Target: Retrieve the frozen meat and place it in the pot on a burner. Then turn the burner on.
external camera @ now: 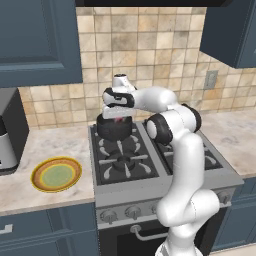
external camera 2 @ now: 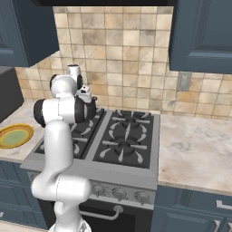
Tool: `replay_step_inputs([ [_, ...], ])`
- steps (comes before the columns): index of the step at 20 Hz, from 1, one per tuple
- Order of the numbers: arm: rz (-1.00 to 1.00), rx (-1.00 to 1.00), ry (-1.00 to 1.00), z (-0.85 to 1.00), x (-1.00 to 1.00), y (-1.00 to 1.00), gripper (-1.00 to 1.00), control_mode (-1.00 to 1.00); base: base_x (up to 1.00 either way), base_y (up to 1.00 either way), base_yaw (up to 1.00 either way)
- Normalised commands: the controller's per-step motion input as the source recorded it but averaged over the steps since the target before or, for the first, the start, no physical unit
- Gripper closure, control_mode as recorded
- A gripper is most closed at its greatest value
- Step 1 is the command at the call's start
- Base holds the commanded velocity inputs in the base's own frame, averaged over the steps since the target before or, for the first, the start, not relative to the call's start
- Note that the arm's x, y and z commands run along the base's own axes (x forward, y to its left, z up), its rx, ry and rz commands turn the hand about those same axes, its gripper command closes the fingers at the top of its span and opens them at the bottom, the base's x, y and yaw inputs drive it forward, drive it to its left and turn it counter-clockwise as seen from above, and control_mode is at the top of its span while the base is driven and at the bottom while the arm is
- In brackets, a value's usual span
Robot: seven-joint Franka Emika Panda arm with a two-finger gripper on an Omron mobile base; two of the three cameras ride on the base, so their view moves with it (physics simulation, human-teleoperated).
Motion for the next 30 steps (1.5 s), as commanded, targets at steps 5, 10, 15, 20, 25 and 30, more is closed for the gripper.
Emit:
replay_step_inputs([
  [5, 0.0, 0.0, 0.0, 0.0, 0.0, 0.0, -1.0, -1.0, 0.0, 0.0, 0.0],
  [10, 0.0, 0.0, 0.0, 0.0, 0.0, 0.0, -1.0, -1.0, 0.0, 0.0, 0.0],
  [15, 0.0, 0.0, 0.0, 0.0, 0.0, 0.0, -1.0, -1.0, 0.0, 0.0, 0.0],
  [20, 0.0, 0.0, 0.0, 0.11, 0.0, 0.0, -1.0, -1.0, 0.0, 0.0, 0.0],
  [25, 0.01, 0.0, -0.04, 0.54, -0.25, 0.0, -1.0, -1.0, 0.0, 0.0, 0.0],
  [30, 0.01, 0.0, -0.07, 0.44, -0.52, 0.0, -1.0, -1.0, 0.0, 0.0, 0.0],
])
